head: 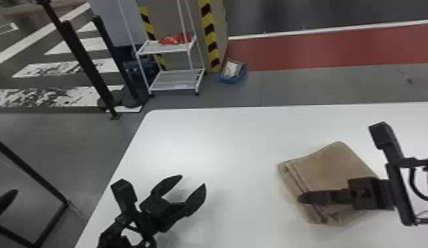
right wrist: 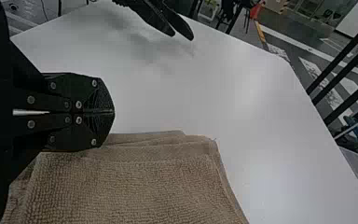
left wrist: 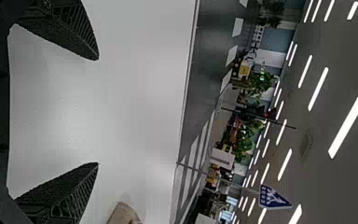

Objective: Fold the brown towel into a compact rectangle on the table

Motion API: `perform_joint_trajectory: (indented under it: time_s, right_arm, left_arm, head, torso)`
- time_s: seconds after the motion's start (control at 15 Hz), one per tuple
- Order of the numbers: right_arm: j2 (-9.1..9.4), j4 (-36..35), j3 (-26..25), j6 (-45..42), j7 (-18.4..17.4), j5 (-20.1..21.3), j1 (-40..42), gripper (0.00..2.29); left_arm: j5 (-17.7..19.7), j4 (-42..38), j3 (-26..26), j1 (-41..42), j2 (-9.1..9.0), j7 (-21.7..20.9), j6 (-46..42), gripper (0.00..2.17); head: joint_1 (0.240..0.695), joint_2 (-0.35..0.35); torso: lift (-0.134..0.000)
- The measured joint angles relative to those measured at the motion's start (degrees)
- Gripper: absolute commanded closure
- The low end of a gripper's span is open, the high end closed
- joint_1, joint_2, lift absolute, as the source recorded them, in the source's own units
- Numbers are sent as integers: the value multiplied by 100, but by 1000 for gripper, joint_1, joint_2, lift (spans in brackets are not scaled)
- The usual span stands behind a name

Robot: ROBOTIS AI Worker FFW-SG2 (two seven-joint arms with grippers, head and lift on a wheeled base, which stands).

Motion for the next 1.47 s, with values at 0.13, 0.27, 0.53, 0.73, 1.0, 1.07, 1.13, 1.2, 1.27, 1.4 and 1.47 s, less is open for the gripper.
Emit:
perform_joint_trajectory:
  time_s: [0.13, 0.27, 0.53, 0.73, 1.0, 1.07, 1.13, 1.2, 1.27, 1.4, 1.47]
  right_arm:
    - [-57, -225, -8, 0, 275, 150, 144, 2260]
    - [-168, -441, -18, 0, 413, 351, 276, 2260]
    - [-457, -525, -51, 0, 455, 567, 365, 2260]
    - [-500, -469, -114, 0, 667, 583, 388, 2260]
    - [-378, -508, -121, 0, 858, 225, 455, 2260]
    - [-320, -508, -54, 0, 869, 193, 446, 2260]
    - [-277, -506, 16, 0, 896, 148, 445, 2260]
    - [-242, -512, 10, 0, 972, 48, 450, 2260]
    - [-215, -567, -86, 0, 1010, -76, 454, 2260]
    - [-193, -766, -431, 0, 1007, -189, 432, 2260]
    - [-195, -814, -617, 0, 966, -147, 384, 2260]
  left_arm:
    - [0, 0, -11, 1, 0, 1, -1, 73]
    - [0, 0, -14, 1, 0, 2, 0, 73]
    - [-2, 16, -46, -4, 0, 2, -1, 73]
    - [-6, 19, -62, -5, 0, 0, -1, 73]
    - [-15, -50, -85, 10, 0, -6, 15, 73]
    - [-17, -64, -85, 16, 0, -6, 16, 73]
    - [-17, -76, -83, 18, 0, -6, 16, 73]
    - [-17, -88, -75, 20, 0, -5, 16, 73]
    - [-17, -97, -61, 24, 0, -5, 16, 73]
    - [-13, -104, -45, 29, 0, -6, 16, 73]
    - [-13, -106, -50, 29, 0, -6, 16, 73]
  head:
    - [695, 279]
    - [695, 270]
    - [695, 223]
    - [695, 211]
    - [695, 245]
    - [695, 256]
    - [695, 268]
    - [695, 278]
    - [695, 286]
    - [695, 270]
    - [695, 256]
  torso:
    - [-124]
    - [-124]
    - [-124]
    - [-124]
    - [-124]
    - [-124]
    - [-124]
    - [-124]
    - [-124]
    - [-124]
    - [-124]
